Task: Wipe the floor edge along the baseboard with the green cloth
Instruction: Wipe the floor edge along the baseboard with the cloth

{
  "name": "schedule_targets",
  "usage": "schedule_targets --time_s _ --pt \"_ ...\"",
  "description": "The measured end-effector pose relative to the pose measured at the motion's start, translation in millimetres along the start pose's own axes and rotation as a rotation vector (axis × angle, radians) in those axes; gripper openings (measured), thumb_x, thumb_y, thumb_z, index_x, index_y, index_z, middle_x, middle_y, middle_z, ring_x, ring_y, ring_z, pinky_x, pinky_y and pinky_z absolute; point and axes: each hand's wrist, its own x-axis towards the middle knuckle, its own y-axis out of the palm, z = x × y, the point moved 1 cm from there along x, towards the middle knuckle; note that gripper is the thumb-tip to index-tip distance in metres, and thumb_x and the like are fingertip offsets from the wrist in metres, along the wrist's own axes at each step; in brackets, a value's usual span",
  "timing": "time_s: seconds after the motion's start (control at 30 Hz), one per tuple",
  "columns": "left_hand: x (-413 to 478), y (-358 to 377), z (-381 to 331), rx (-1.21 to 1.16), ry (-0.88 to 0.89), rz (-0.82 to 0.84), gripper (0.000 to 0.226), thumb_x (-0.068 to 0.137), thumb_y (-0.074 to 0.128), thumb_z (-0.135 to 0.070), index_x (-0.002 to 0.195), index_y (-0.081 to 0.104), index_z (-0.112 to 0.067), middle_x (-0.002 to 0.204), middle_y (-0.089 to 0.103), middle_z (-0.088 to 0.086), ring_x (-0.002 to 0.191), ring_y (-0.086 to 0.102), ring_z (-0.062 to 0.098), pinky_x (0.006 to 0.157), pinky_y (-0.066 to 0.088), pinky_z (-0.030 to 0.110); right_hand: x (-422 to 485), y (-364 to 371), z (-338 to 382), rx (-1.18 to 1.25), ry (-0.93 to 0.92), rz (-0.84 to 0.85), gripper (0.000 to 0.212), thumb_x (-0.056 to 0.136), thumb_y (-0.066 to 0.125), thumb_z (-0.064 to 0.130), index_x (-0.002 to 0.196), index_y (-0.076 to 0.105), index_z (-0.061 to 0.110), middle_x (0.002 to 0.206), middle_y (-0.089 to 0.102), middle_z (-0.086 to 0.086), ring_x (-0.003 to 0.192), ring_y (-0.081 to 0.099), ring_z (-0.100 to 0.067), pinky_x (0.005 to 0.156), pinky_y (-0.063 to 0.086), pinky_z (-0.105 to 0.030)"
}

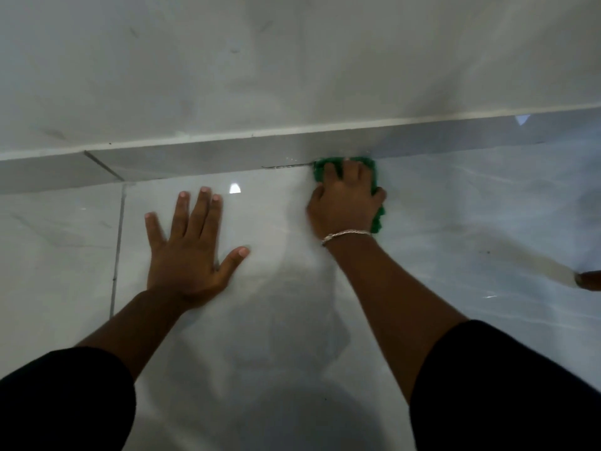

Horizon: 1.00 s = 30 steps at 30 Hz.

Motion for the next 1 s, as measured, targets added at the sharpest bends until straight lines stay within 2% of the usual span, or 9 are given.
schedule_targets --time_s 0.1,0.2,0.33,0.4,0.47,0.63,0.77,0.87,1.0 --pt "1.7 -1.2 0.2 0.021 -0.023 0.027 0.098 0.082 0.007 -0.08 0.158 -0.004 -0.02 0.169 -0.008 0.003 0.155 -0.01 0.026 0.119 -0.001 0.067 -16.0 8.5 34.9 0.043 -0.107 0.025 0.045 0.083 0.05 0.03 0.126 0.055 0.015 0.136 0.049 -0.013 0.13 0.039 -0.034 0.099 0.033 -0.054" --pt "0.6 -2.6 0.0 0.028 -0.026 0.036 0.097 0.082 0.008 -0.08 0.158 -0.005 -0.021 0.169 -0.01 0.002 0.155 -0.012 0.025 0.119 -0.001 0.067 -9.4 3.7 20.9 0.061 -0.123 0.022 0.042 0.085 0.05 0.031 0.126 0.058 0.025 0.137 0.05 -0.007 0.128 0.041 -0.028 0.096 0.034 -0.05" --pt "0.6 -1.7 2.7 0.01 -0.013 0.015 0.096 0.084 0.012 -0.079 0.158 -0.004 -0.02 0.169 -0.007 0.002 0.155 -0.009 0.025 0.118 0.0 0.068 5.0 -7.2 -11.9 0.131 0.14 -0.012 0.041 0.083 0.054 0.025 0.124 0.06 0.031 0.142 0.046 -0.003 0.134 0.036 -0.026 0.096 0.032 -0.055" --pt "1.6 1.2 3.8 0.015 -0.01 0.005 0.097 0.084 0.012 -0.08 0.159 -0.003 -0.02 0.169 -0.005 0.003 0.155 -0.007 0.027 0.118 0.001 0.069 3.3 -4.3 -1.9 0.11 0.237 -0.014 0.044 0.082 0.055 0.021 0.126 0.058 0.025 0.144 0.043 -0.007 0.135 0.033 -0.03 0.097 0.03 -0.059" --pt "3.3 3.7 4.0 0.018 -0.011 0.001 0.097 0.084 0.01 -0.081 0.158 -0.004 -0.02 0.169 -0.005 0.003 0.155 -0.006 0.027 0.118 0.001 0.069 -2.2 1.4 18.7 0.081 0.259 -0.014 0.046 0.08 0.054 0.018 0.126 0.057 0.02 0.142 0.043 -0.011 0.133 0.033 -0.032 0.098 0.029 -0.059" --pt "6.6 3.6 3.1 0.028 -0.036 0.004 0.099 0.082 0.008 -0.082 0.158 -0.005 -0.02 0.169 -0.007 0.002 0.155 -0.009 0.026 0.118 0.0 0.068 -26.7 13.4 69.8 0.071 -0.007 0.047 0.051 0.074 0.055 0.02 0.124 0.056 0.016 0.138 0.046 -0.014 0.13 0.036 -0.034 0.098 0.032 -0.057" --pt "4.3 1.1 2.7 0.02 -0.033 0.01 0.098 0.082 0.008 -0.081 0.158 -0.004 -0.02 0.169 -0.005 0.002 0.155 -0.008 0.026 0.118 0.001 0.068 -15.7 3.5 36.9 0.03 -0.158 0.015 0.047 0.077 0.051 0.024 0.123 0.06 0.026 0.135 0.051 -0.006 0.126 0.043 -0.029 0.093 0.033 -0.049" --pt "6.3 1.7 3.7 0.006 -0.02 -0.009 0.096 0.085 0.012 -0.08 0.158 -0.002 -0.02 0.169 -0.003 0.002 0.155 -0.006 0.027 0.118 0.001 0.069 1.8 -2.9 -3.3 0.039 -0.028 -0.036 0.046 0.076 0.05 0.023 0.12 0.061 0.031 0.134 0.051 -0.003 0.126 0.043 -0.026 0.091 0.034 -0.047" --pt "8.4 8.2 6.8 0.016 -0.014 -0.03 0.096 0.085 0.013 -0.08 0.158 -0.004 -0.021 0.169 -0.003 0.003 0.155 -0.004 0.028 0.118 0.002 0.069 -5.6 7.4 18.2 0.011 0.177 -0.091 0.049 0.072 0.053 0.02 0.121 0.06 0.02 0.132 0.05 -0.014 0.126 0.042 -0.033 0.094 0.035 -0.054"
